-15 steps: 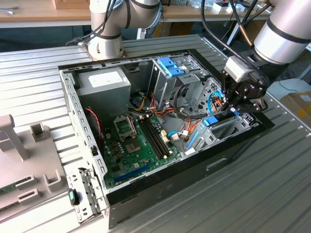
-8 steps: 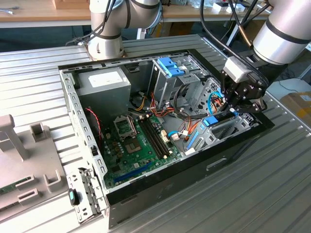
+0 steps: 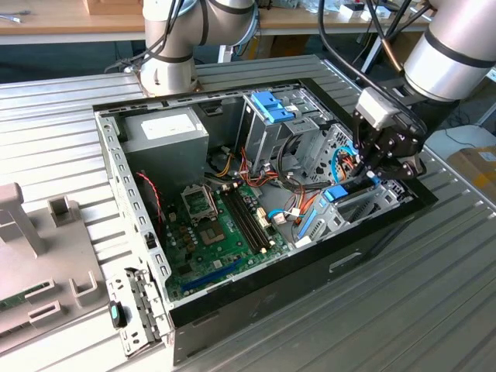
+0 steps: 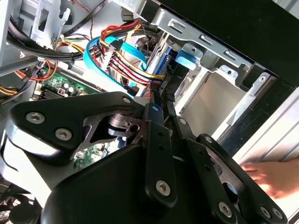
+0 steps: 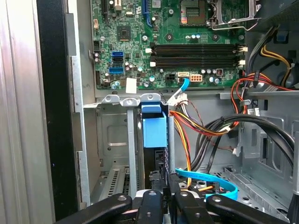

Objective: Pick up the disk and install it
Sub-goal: 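Insert the first disk wire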

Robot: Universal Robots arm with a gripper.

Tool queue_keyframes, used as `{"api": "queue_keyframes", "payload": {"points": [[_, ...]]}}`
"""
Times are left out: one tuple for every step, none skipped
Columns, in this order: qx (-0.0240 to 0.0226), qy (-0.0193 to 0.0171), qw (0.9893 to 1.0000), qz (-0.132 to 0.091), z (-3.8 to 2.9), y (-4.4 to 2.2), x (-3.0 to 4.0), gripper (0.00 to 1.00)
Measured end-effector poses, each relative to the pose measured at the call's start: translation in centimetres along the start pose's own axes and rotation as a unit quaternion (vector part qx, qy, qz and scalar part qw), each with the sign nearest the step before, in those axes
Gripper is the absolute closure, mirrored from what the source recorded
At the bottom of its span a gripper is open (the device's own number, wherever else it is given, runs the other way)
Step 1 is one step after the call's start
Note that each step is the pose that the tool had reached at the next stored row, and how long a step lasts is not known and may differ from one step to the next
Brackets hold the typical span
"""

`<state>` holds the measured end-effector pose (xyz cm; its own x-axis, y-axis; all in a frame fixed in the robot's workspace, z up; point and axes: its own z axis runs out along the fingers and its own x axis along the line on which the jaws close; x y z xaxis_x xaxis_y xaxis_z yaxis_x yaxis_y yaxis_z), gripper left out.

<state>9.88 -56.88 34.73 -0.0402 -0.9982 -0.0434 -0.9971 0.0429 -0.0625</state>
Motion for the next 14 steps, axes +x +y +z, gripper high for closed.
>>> {"api": "queue_keyframes", "payload": {"points": [[0.0, 0.0, 1.0, 0.0, 0.0, 0.0, -0.01, 0.84], [0.0, 0.0, 1.0, 0.0, 0.0, 0.0, -0.01, 0.84], [0.0, 0.0001, 1.0, 0.0, 0.01, 0.01, -0.01, 0.84], [0.0, 0.0, 1.0, 0.0, 0.03, 0.01, -0.02, 0.84], [0.0, 0.0001, 1.0, 0.0, 0.04, 0.01, -0.02, 0.84], [0.0, 0.0001, 1.0, 0.0, 0.06, 0.01, -0.02, 0.84], [0.0, 0.0, 1.0, 0.0, 0.11, 0.02, -0.02, 0.84], [0.0, 0.0001, 1.0, 0.0, 0.14, 0.02, -0.01, 0.84], [0.0, 0.0001, 1.0, 0.0, 0.16, 0.02, -0.01, 0.84], [0.0, 0.0001, 1.0, 0.0, 0.17, 0.02, -0.01, 0.84], [0.0, 0.0001, 1.0, 0.0, 0.19, 0.01, -0.01, 0.84], [0.0, 0.0, 1.0, 0.0, 0.2, -0.03, -0.01, 0.84], [0.0, 0.0, 1.0, 0.0, 0.2, -0.03, -0.01, 0.84], [0.0, 0.0, 1.0, 0.0, 0.2, -0.03, -0.01, 0.84]]}}
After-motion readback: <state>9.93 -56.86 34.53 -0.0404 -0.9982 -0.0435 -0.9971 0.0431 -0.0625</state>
